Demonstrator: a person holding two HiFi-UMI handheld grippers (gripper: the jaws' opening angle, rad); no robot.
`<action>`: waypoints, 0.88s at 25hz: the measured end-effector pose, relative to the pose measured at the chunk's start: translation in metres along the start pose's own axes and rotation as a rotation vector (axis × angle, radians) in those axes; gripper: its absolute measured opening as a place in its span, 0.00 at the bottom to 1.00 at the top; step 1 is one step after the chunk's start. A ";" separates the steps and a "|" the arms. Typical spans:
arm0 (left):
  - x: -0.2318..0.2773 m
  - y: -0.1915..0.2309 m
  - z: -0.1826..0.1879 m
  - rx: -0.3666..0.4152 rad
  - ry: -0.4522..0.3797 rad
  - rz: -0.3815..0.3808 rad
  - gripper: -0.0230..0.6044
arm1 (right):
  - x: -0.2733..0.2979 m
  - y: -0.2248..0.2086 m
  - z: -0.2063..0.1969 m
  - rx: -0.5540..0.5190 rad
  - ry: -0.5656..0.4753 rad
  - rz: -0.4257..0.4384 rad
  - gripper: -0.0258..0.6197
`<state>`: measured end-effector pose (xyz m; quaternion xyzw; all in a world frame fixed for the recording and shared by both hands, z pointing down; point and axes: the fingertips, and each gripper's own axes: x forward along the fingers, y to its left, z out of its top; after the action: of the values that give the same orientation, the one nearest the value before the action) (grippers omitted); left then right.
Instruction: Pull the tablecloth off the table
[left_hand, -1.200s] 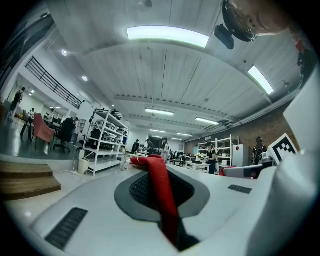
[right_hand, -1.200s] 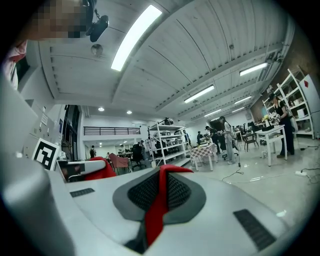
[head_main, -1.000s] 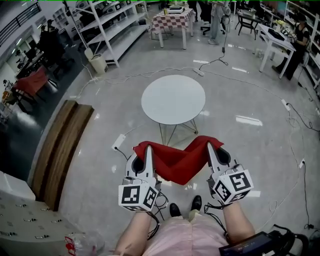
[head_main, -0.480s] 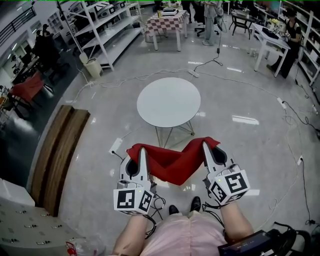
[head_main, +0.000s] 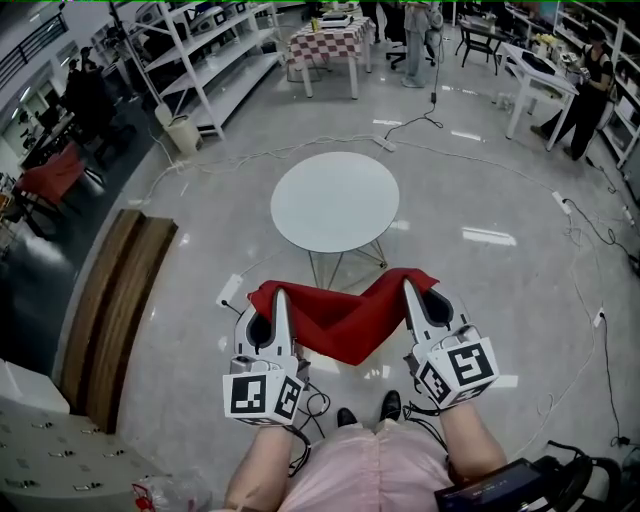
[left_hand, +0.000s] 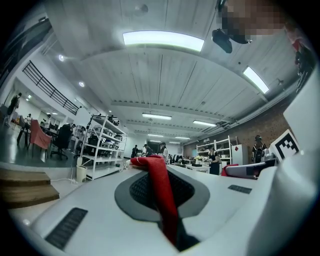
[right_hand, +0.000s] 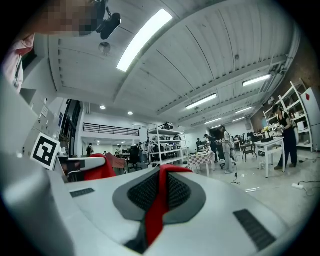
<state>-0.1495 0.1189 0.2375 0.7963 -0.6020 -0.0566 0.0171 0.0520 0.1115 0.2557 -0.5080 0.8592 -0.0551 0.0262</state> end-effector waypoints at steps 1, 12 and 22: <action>0.000 0.001 0.000 0.001 0.000 0.001 0.11 | 0.001 0.001 0.000 -0.006 0.001 0.000 0.08; -0.005 0.000 0.000 0.004 0.001 0.005 0.11 | 0.000 0.004 -0.001 -0.015 0.000 0.010 0.08; -0.006 -0.001 0.001 0.012 -0.001 0.011 0.11 | -0.001 0.002 -0.002 -0.013 -0.001 0.010 0.08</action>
<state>-0.1500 0.1248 0.2369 0.7931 -0.6067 -0.0533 0.0123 0.0506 0.1138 0.2569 -0.5038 0.8621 -0.0491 0.0235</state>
